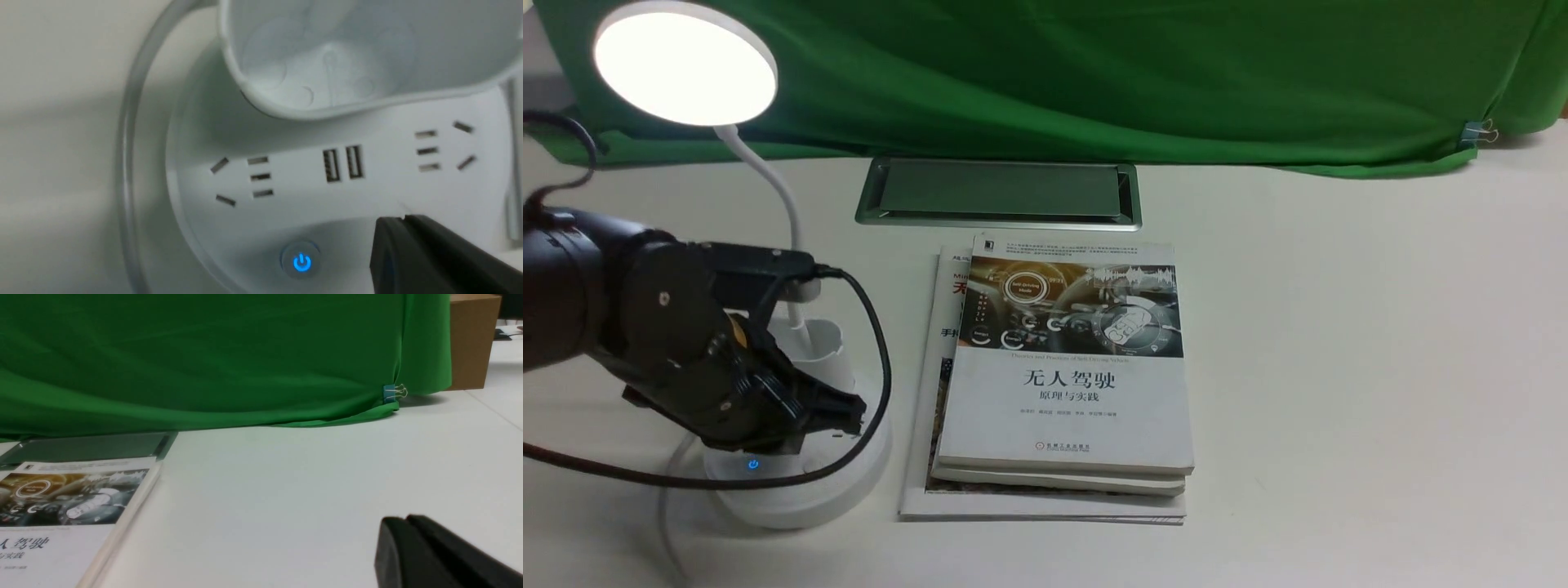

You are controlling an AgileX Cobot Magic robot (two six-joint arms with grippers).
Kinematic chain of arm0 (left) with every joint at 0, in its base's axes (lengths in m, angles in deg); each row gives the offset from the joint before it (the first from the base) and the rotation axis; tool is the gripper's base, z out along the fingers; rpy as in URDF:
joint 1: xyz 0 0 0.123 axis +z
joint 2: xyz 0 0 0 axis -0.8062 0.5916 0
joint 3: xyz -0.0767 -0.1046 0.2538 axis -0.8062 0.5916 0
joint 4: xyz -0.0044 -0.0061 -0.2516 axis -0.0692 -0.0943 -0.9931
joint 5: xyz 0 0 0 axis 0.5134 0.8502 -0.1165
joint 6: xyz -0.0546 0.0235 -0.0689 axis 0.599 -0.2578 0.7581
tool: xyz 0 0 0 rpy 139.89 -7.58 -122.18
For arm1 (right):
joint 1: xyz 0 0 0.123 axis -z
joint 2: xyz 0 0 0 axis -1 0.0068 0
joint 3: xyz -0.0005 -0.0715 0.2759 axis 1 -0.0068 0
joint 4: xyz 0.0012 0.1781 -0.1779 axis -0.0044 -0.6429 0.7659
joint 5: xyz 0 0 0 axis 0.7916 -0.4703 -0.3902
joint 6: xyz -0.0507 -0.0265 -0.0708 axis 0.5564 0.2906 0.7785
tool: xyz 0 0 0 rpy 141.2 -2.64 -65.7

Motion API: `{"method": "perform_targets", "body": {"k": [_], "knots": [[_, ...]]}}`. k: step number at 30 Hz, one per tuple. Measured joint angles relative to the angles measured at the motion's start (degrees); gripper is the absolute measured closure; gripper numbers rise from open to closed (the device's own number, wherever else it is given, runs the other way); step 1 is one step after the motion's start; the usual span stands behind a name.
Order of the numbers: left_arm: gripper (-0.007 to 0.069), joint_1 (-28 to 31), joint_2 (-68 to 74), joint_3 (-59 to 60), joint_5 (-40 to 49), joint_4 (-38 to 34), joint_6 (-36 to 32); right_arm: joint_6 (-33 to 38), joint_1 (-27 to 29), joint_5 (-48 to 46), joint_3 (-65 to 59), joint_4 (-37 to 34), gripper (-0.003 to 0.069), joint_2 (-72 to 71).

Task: Turn off the desk lamp on the white desktop by hand.
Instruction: 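Press the power button on the round power strip under the lamp with the left gripper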

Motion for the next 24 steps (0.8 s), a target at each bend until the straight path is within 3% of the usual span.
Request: {"method": "perform_targets", "body": {"k": [7,15,24], "knots": [[0.0623,0.0,1.4,-0.1,0.7,-4.6,-3.4,0.0,0.0,0.0,0.0,0.0,0.0624,0.0],[0.0623,0.0,6.0,-1.4,0.3,-4.4,-3.5,0.0,0.0,0.0,0.0,0.0,0.0624,0.0],[0.0623,0.0,1.9,-0.8,1.1,-3.4,-3.6,0.0,0.0,0.0,0.0,0.0,0.0624,0.0]]}}
